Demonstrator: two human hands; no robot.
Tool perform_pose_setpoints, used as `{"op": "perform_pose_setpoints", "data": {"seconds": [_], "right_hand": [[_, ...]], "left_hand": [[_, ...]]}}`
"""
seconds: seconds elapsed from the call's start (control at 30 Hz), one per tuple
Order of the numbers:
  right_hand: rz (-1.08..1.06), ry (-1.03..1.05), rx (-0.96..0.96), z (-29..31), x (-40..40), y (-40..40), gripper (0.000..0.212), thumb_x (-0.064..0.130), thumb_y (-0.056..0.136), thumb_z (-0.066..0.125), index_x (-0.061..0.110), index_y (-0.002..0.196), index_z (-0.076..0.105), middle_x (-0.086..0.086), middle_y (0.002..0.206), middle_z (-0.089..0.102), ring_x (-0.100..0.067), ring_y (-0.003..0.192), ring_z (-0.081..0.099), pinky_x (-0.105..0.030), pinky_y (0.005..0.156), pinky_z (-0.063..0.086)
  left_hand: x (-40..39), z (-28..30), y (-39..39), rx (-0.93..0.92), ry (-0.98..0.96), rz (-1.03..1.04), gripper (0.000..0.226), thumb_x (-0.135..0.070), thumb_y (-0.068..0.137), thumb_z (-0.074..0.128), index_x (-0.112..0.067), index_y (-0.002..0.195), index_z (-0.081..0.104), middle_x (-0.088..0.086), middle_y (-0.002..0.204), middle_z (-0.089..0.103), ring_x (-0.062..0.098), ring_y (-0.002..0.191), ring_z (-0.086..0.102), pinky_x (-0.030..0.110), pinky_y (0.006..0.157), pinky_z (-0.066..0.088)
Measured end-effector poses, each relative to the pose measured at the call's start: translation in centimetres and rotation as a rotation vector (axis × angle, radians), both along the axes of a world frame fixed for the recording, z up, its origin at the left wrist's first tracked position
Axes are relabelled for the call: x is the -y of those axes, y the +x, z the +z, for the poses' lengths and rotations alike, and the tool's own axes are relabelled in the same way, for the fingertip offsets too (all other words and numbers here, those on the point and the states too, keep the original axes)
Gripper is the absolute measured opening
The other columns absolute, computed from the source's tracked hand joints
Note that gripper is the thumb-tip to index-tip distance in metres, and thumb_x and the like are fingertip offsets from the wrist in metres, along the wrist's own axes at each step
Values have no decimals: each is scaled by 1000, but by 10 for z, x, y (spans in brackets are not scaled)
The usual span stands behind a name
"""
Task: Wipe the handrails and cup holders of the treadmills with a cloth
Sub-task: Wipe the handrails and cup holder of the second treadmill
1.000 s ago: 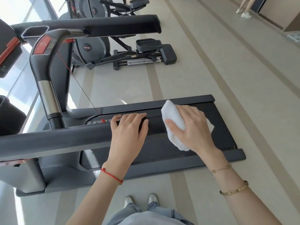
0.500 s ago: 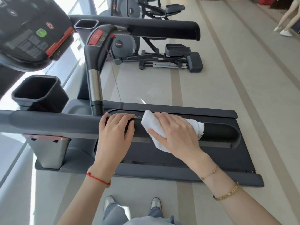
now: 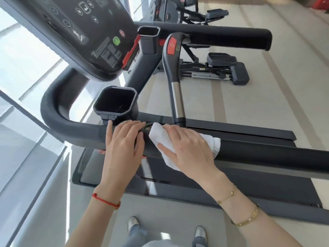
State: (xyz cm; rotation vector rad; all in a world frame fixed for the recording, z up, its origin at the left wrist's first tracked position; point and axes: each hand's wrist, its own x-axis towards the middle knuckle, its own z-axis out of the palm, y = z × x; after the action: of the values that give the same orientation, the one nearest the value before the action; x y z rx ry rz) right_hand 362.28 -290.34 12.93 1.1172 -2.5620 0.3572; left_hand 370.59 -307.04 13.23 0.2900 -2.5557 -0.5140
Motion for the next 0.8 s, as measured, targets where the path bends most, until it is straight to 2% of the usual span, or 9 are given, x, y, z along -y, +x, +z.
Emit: {"op": "perform_pose_setpoints", "data": {"seconds": [0.17, 0.3, 0.43, 0.5, 0.6, 0.67, 0.73, 0.8], "right_hand": [[-44, -2, 24, 0, 79, 17, 54, 57, 100, 27, 16, 123, 55, 5, 97, 64, -18, 84, 62, -34, 79, 50], [-51, 18, 48, 1, 140, 32, 57, 58, 100, 25, 16, 124, 54, 3, 100, 64, -20, 88, 62, -36, 81, 48], [-48, -41, 14, -3, 122, 40, 51, 56, 99, 37, 17, 124, 58, 4, 112, 65, -18, 102, 61, -34, 94, 45], [-82, -60, 6, -5, 102, 37, 49, 54, 98, 40, 16, 123, 59, 5, 113, 65, -18, 104, 60, -34, 97, 43], [-190, -110, 27, -2, 103, 33, 48, 55, 99, 36, 16, 112, 62, 6, 97, 67, -20, 89, 63, -36, 85, 46], [-188, -101, 32, 0, 126, 34, 48, 55, 99, 36, 16, 108, 61, 5, 91, 67, -20, 83, 63, -36, 80, 47], [-106, -76, 10, -3, 145, 40, 50, 53, 99, 39, 13, 116, 62, 2, 103, 68, -21, 93, 64, -37, 86, 48], [-12, -46, -26, -4, 143, 41, 48, 50, 98, 46, 12, 122, 62, 0, 114, 66, -21, 104, 63, -37, 93, 48]], "left_hand": [[90, 2, 8, 30, 29, 26, 26, -14, 99, 50, -16, 121, 64, 0, 120, 65, 24, 119, 53, 47, 110, 34], [135, 2, 12, 73, 61, -13, 26, -15, 99, 50, -18, 120, 65, -1, 121, 64, 24, 119, 52, 44, 106, 37], [151, 3, 9, 94, 84, -71, 26, -16, 98, 50, -18, 119, 65, -1, 119, 65, 23, 115, 55, 48, 101, 43], [153, 3, 8, 85, 96, -89, 26, -17, 98, 49, -18, 118, 65, -2, 117, 65, 21, 112, 57, 45, 100, 43], [155, -1, 8, 65, 88, -98, 24, -17, 98, 49, -18, 115, 65, -6, 114, 66, 17, 110, 57, 36, 103, 37], [156, -4, 6, 53, 85, -94, 21, -16, 97, 50, -19, 112, 66, -7, 112, 66, 16, 108, 57, 32, 102, 34], [156, -6, 3, 32, 103, -83, 18, -15, 97, 52, -19, 108, 65, -7, 108, 66, 17, 104, 59, 31, 102, 36], [156, -5, -2, 0, 150, -58, 15, -15, 97, 52, -18, 105, 64, -6, 103, 65, 18, 96, 59, 38, 94, 45]]}}
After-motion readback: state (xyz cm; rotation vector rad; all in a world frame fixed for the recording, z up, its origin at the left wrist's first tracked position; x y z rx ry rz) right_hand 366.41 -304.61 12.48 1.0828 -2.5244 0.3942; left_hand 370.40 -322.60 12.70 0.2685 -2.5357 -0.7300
